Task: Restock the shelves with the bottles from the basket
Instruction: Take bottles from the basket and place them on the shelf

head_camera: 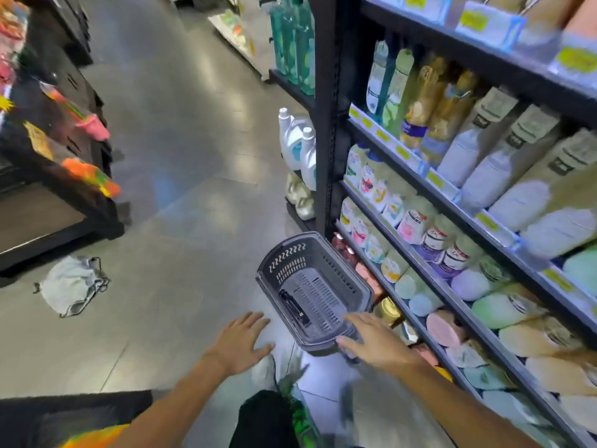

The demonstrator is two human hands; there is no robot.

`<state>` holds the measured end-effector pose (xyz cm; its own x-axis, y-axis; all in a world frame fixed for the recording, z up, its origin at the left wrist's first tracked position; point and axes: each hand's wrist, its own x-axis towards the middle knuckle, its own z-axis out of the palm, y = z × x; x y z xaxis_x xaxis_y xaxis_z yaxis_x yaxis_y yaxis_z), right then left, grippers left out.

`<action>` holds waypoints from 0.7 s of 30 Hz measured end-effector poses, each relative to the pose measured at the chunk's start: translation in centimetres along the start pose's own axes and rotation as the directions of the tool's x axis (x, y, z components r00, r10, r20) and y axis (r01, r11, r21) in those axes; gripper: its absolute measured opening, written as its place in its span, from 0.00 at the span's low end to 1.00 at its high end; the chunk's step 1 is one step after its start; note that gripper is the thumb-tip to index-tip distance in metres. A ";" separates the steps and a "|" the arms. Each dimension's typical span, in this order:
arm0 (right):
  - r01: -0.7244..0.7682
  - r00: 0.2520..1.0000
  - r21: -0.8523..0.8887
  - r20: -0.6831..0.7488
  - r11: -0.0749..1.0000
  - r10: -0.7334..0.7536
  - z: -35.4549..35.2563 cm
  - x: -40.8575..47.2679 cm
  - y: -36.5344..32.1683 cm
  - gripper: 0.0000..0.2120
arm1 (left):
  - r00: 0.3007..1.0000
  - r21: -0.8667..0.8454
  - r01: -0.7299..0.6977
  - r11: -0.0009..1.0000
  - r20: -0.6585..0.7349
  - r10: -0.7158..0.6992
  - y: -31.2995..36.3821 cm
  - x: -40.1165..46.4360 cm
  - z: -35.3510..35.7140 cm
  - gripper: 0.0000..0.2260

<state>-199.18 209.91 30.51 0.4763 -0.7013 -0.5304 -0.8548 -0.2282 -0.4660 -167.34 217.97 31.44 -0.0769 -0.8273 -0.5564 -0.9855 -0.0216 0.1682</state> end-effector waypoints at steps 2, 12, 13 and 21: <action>-0.050 0.998 0.064 -0.020 0.997 0.052 0.0 2.7 -0.7 0.45 | 0.999 -0.002 -0.040 0.999 0.018 0.040 -2.3 3.6 -0.8 0.49; -0.334 0.942 0.132 0.015 0.933 0.335 2.9 18.7 -1.7 0.35 | 0.980 -0.104 -0.147 0.984 0.118 0.159 -13.1 21.1 -3.7 0.45; -0.348 0.937 0.127 0.016 0.929 0.349 2.7 20.3 -2.1 0.33 | 0.978 -0.118 -0.148 0.982 0.126 0.163 -13.7 22.9 -3.2 0.44; -0.392 0.915 0.162 0.167 0.905 0.367 9.9 33.8 3.2 0.37 | 0.978 -0.231 -0.139 0.963 0.124 0.170 -14.7 36.2 4.4 0.25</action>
<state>-183.81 192.17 4.09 0.1569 -0.6128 -0.7745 -0.9274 0.1782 -0.3289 -156.26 190.80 5.24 -0.2617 -0.7430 -0.6160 -0.9037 -0.0355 0.4267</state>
